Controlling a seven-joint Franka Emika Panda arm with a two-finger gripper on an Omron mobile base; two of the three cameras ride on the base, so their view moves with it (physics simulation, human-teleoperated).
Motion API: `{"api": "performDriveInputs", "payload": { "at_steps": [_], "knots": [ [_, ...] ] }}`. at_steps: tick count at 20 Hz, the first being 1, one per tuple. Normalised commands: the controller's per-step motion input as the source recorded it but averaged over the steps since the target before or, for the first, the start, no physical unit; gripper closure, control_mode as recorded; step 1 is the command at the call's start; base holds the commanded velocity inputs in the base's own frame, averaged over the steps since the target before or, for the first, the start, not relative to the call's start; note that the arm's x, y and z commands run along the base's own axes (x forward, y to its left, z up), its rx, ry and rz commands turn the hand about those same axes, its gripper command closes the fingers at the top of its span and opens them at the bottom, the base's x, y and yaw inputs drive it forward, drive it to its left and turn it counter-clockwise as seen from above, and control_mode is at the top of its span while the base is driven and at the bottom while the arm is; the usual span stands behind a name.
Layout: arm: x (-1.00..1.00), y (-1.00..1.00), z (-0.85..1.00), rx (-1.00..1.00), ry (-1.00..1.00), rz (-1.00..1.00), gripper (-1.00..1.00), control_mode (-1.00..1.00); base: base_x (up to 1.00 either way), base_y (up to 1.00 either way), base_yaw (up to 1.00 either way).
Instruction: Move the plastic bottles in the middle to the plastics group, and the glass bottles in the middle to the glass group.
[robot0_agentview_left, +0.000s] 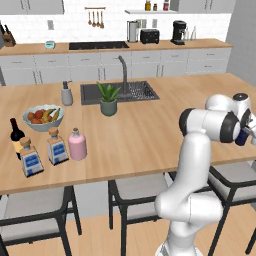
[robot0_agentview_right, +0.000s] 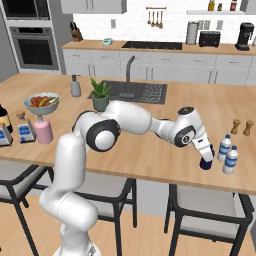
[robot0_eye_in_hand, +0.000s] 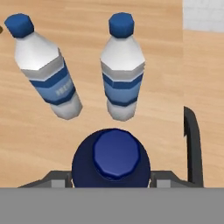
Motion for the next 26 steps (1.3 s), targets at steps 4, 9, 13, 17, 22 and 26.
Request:
{"api": "performDriveInputs", "payload": {
  "at_steps": [4,9,13,17,22,26],
  "knots": [
    [0.21,-0.13,0.04,0.00,0.00,-0.02,1.00,-1.00,0.00,0.00,0.00],
    [0.13,-0.10,0.00,0.00,0.00,-0.02,1.00,-1.00,0.00,0.00,0.00],
    [0.00,-0.23,0.00,0.00,0.00,-0.05,1.00,-1.00,0.00,0.00,0.00],
    [0.00,-0.06,0.00,0.00,0.00,-0.02,1.00,-1.00,0.00,0.00,0.00],
    [0.00,0.00,-0.12,0.00,0.00,0.00,1.00,-1.00,0.00,0.00,0.00],
    [0.00,0.00,-0.38,0.00,0.00,0.00,1.00,-1.00,0.00,0.00,0.00]
  ]
}}
